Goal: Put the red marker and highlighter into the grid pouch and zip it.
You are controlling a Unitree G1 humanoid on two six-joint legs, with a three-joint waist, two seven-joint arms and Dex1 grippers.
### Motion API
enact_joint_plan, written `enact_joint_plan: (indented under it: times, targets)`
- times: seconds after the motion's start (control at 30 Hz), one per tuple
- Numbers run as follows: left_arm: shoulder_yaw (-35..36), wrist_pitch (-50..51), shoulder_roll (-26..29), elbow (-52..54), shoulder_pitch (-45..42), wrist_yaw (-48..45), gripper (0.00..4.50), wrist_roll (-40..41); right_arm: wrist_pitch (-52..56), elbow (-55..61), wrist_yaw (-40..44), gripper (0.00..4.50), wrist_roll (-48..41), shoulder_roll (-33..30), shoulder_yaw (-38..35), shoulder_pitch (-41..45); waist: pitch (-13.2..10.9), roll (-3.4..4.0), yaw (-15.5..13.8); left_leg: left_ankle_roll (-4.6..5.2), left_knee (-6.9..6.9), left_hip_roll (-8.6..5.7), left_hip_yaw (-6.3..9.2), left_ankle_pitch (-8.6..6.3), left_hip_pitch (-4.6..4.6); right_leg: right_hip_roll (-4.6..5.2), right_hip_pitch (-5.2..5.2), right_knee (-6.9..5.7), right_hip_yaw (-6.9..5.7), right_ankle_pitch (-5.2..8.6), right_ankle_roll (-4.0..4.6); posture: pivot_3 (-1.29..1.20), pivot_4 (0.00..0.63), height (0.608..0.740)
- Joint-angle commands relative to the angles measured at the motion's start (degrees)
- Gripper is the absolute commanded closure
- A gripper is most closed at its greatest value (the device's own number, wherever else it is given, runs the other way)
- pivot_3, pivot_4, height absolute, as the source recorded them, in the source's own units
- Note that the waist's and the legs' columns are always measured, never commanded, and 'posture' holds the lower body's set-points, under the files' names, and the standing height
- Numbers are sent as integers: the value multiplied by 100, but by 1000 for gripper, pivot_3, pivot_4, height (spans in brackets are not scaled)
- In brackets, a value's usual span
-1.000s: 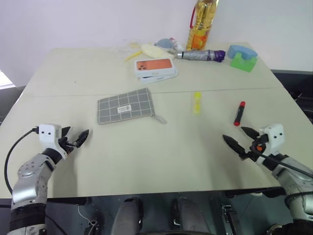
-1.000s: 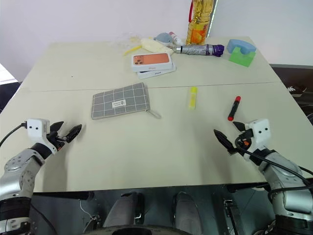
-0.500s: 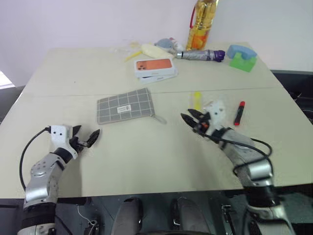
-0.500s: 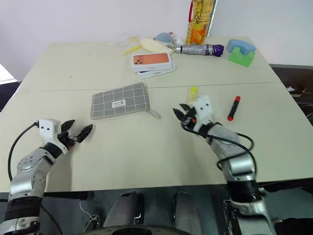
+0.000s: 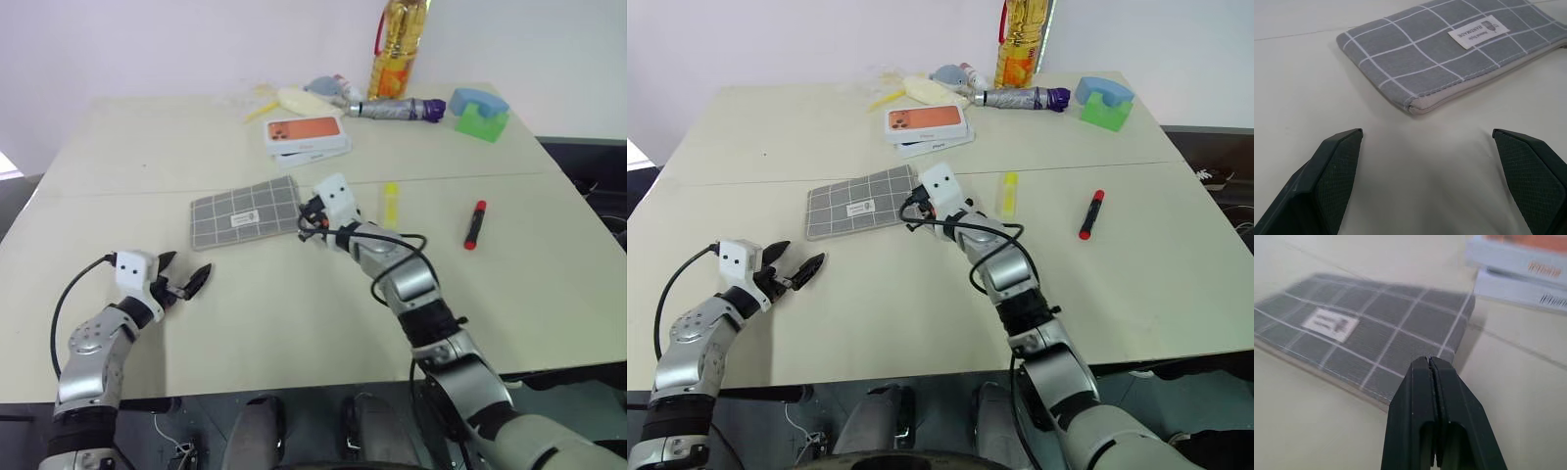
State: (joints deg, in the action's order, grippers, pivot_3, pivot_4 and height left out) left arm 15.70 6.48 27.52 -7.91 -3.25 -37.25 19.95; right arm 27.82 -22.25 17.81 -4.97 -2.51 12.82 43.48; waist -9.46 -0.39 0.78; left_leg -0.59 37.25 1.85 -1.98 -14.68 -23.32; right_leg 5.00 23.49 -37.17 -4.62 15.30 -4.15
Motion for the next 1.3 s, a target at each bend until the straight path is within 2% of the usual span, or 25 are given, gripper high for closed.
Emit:
enact_joint_plan:
  times: [0.03, 0.27, 0.4, 0.57, 0.67, 0.77, 0.9, 0.93, 1.0, 1.2, 1.23, 1.3]
  targets:
    - [61, -192, 137, 127, 68, -54, 0, -68, 186, -821, 1, 4464, 29, 246, -119, 415, 0, 0, 11, 0, -2, 0, 0, 0, 0, 0, 1, 0, 0, 0, 0, 0, 150, 740]
    - [59, -444, 379, -45, 22, -40, 0, -314, 279, -1589, -34, 4464, 16, 418, -424, 662, 3, -3, 32, 0, -4, 3, 1, 0, 3, 2, 1, -2, 0, 0, 0, 0, 150, 740]
    - [-89, -1510, 955, -892, -367, 285, 0, -1256, 257, -1576, 24, 4464, 52, 431, -469, 631, 3, -3, 25, 0, -6, 3, 1, 0, 4, 2, 1, -3, 0, 0, 1, 0, 150, 740]
    - [-800, -3273, 1522, -2448, -1257, 566, 0, -2456, 207, -1576, 62, 4464, 106, 471, -432, 598, 4, -2, 6, 0, -7, -1, -1, 0, 4, 6, 2, -3, -2, 0, 0, 0, 150, 740]
    - [-1226, -4205, 1588, -3357, -1981, 756, 0, -2956, 195, -1529, 91, 4464, 154, 499, -352, 552, 5, -4, 3, 0, -8, -1, -7, 0, 4, 8, 3, -4, -2, 0, 0, 0, 150, 740]
    - [-1992, -5224, 1690, -4350, -2737, 1230, 0, -3968, 198, -1449, 94, 4464, 177, 525, -337, 499, 7, -7, 8, 0, -8, -2, -12, 0, 4, 7, 4, -6, -4, -1, -1, 0, 150, 740]
    - [-2690, -5986, 1652, -5212, -3471, 2052, 0, -4845, 208, -1333, 99, 4464, 244, 530, -319, 414, 8, -5, 20, 0, -12, -3, -38, 0, 4, 7, 7, -5, -5, -1, -3, 0, 150, 740]
    - [-2852, -6122, 1656, -5393, -3619, 2248, 408, -5039, 212, -1311, 95, 4500, 258, 529, -322, 399, 8, -5, 20, 0, -12, -3, -40, 0, 4, 6, 7, -4, -5, -1, -3, 0, 150, 740]
    - [-3085, -6369, 1718, -5633, -3778, 2566, 888, -5321, 228, -1268, 81, 4500, 278, 523, -339, 378, 8, -5, 21, 0, -13, -2, -45, 0, 4, 8, 7, -4, -5, -2, -4, 0, 150, 740]
    - [-3290, -6714, 1804, -6092, -3968, 2719, 4075, -5368, 269, -1075, 22, 4500, 344, 458, -356, 267, 8, -5, 22, 0, -14, -1, -49, 0, 3, 9, 12, -4, -5, -1, -5, 0, 150, 740]
    - [-3285, -6741, 1803, -6133, -3974, 2694, 4443, -5319, 273, -1048, 15, 4500, 345, 454, -362, 250, 9, -4, 23, 0, -14, -1, -50, 0, 4, 10, 12, -4, -5, -1, -5, 0, 150, 740]
    - [-3201, -6789, 1784, -6196, -3936, 2530, 4443, -5109, 173, -956, -20, 4500, 363, 437, -376, 208, 9, -4, 25, 0, -14, -1, -54, 0, 4, 12, 13, -5, -5, -1, -6, 0, 150, 740]
